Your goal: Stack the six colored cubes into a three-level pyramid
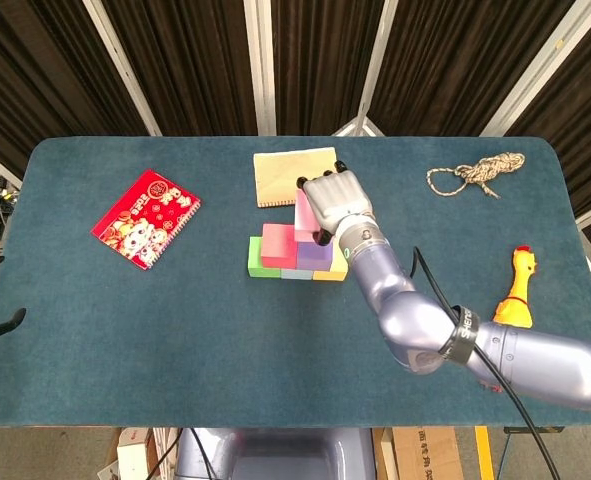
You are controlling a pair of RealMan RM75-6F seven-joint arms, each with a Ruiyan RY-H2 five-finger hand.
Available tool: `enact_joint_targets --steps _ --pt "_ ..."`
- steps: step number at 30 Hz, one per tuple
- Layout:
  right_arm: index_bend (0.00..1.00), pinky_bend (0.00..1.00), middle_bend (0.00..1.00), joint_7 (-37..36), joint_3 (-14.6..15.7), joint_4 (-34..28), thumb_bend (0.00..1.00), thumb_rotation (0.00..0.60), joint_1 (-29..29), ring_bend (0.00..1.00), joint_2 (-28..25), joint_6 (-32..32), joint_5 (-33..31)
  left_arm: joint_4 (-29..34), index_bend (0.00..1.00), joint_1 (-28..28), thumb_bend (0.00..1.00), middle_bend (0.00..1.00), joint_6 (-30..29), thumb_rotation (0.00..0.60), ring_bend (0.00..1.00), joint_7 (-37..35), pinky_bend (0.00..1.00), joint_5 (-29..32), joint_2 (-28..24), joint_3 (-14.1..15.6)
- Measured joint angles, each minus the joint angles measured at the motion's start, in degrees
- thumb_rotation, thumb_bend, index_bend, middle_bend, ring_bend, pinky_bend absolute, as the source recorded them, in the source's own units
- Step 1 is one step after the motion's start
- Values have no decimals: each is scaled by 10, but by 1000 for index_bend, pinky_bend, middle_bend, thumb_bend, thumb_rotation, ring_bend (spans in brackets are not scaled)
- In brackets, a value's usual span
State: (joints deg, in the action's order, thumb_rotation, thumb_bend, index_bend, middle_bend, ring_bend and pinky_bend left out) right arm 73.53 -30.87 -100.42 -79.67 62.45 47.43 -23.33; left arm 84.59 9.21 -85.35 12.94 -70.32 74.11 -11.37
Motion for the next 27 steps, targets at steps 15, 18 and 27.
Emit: enact_joint_targets --steps 15,18,27 --pt "190 0 404 -98 68 14 337 600 -2 184 -23 -77 57 -7 220 3 222 70 2 600 0 4 43 -5 9 2" --pt "190 0 404 -115 82 19 337 600 -7 184 -21 -84 78 -7 220 3 225 70 2 600 0 5 43 -5 10 2" --pt "190 0 405 -164 126 24 336 600 -40 184 -1 -91 112 -7 220 2 225 70 -3 600 0 9 44 -8 13 2"
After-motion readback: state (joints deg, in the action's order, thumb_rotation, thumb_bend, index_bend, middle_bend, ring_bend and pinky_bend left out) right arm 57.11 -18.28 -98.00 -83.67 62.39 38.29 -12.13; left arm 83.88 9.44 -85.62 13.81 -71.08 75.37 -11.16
